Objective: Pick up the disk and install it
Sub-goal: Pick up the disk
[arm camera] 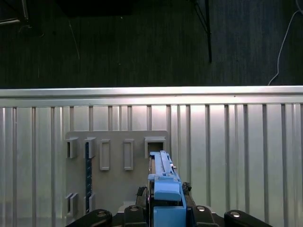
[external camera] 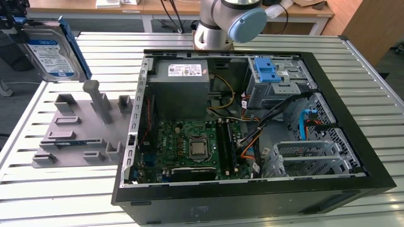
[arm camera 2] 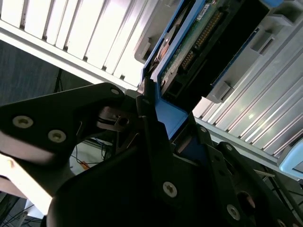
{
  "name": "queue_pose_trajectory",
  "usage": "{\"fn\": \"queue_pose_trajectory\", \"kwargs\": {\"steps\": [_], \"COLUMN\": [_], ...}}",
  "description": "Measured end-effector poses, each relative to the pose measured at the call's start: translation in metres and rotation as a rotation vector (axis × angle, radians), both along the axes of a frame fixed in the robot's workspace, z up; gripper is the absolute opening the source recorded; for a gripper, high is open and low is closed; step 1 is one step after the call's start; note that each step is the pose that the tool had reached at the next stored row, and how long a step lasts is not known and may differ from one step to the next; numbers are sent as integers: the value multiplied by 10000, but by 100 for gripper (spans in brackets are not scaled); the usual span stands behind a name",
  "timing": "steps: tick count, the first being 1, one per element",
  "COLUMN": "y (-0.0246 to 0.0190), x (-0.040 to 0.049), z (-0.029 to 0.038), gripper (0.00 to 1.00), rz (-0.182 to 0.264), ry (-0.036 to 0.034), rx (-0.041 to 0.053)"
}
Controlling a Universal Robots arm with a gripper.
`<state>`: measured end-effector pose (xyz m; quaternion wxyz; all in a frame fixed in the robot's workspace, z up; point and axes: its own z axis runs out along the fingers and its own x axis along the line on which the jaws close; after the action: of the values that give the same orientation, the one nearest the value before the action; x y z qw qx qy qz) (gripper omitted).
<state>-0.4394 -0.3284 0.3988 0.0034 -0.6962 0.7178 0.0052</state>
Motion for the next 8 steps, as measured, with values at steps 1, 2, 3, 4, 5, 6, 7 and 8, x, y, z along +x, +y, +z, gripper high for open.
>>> {"fn": "queue_pose_trajectory", "kwargs": {"steps": [1, 2, 3, 4, 5, 6, 7, 8], "y": [0, 0, 0, 0, 0, 0, 0, 0], "x": [0, 0, 0, 0, 0, 0, 0, 0], "z": [7, 15, 22, 30, 38, 45, 53, 61], "gripper": [36, 36, 36, 36, 36, 36, 36, 36], "rz": [0, 0, 0, 0, 0, 0, 0, 0], "ry": [-1, -1, -1, 0, 0, 0, 1, 0], "rx": [0, 0, 0, 0, 0, 0, 0, 0]}}
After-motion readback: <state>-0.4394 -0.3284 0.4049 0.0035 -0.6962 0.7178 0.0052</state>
